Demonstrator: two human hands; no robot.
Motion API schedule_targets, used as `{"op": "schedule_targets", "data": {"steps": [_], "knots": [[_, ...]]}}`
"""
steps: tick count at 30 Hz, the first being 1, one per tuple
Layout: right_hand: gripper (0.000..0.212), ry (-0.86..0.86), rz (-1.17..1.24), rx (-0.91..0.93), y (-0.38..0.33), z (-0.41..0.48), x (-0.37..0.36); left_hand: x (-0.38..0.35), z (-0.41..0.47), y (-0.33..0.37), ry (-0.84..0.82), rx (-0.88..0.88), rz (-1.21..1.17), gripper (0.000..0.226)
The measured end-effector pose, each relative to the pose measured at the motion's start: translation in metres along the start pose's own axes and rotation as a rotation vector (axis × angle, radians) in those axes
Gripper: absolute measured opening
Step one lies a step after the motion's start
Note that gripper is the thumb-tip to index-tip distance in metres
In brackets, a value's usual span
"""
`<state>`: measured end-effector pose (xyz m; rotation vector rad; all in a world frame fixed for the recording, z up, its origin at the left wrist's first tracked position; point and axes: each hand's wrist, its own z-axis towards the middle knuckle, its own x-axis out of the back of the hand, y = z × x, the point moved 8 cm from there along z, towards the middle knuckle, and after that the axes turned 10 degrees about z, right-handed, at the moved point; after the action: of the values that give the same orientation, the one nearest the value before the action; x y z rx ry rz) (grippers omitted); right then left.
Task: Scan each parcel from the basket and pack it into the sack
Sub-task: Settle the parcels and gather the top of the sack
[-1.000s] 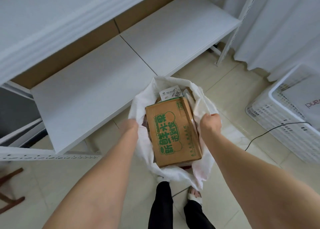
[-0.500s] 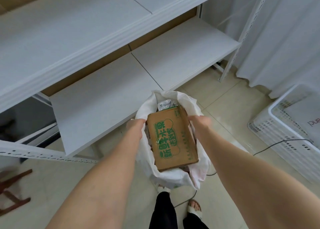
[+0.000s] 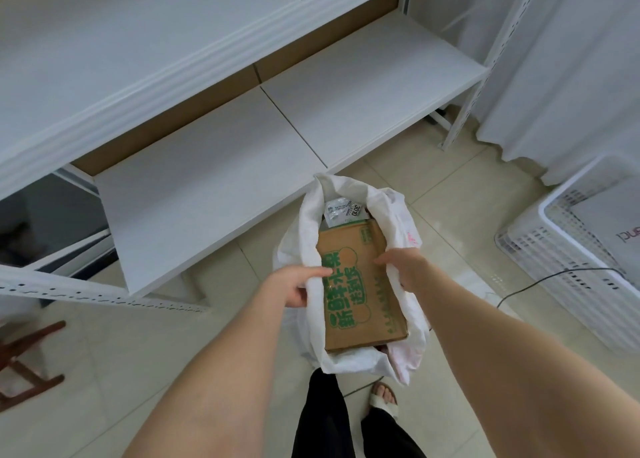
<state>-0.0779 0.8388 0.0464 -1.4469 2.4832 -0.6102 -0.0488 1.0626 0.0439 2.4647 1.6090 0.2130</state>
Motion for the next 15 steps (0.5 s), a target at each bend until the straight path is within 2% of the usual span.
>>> {"op": "schedule_targets", "data": {"steps": [3, 5, 6, 8, 10, 11, 13, 15], "knots": [[0.048, 0.092, -0.071, 0.093, -0.005, 0.001, 0.015, 0.001, -0.005, -0.014, 0.047, 0.085, 0.333, 0.040], [0.045, 0.085, -0.026, 0.121, -0.009, -0.003, 0.015, 0.008, -0.010, -0.007, 0.147, 0.062, 0.463, 0.036], [0.042, 0.073, 0.002, 0.128, -0.013, -0.008, 0.014, 0.011, -0.013, 0.001, 0.206, 0.015, 0.484, 0.037], [0.043, 0.012, 0.093, 0.148, -0.020, -0.014, 0.013, 0.022, -0.016, 0.016, 0.297, -0.109, 0.344, 0.043], [0.055, -0.085, 0.109, 0.122, -0.017, -0.017, 0.011, 0.026, -0.018, 0.017, 0.242, -0.157, 0.111, 0.054], [0.062, -0.118, 0.053, 0.088, -0.010, -0.017, 0.011, 0.023, -0.020, 0.013, 0.175, -0.148, 0.072, 0.058], [0.075, -0.123, -0.117, -0.011, 0.017, -0.018, 0.013, 0.009, -0.020, -0.002, 0.052, -0.099, 0.136, 0.060], [0.076, -0.119, -0.411, -0.064, 0.039, -0.018, 0.011, -0.005, -0.018, -0.016, -0.016, -0.055, 0.238, 0.055]]}}
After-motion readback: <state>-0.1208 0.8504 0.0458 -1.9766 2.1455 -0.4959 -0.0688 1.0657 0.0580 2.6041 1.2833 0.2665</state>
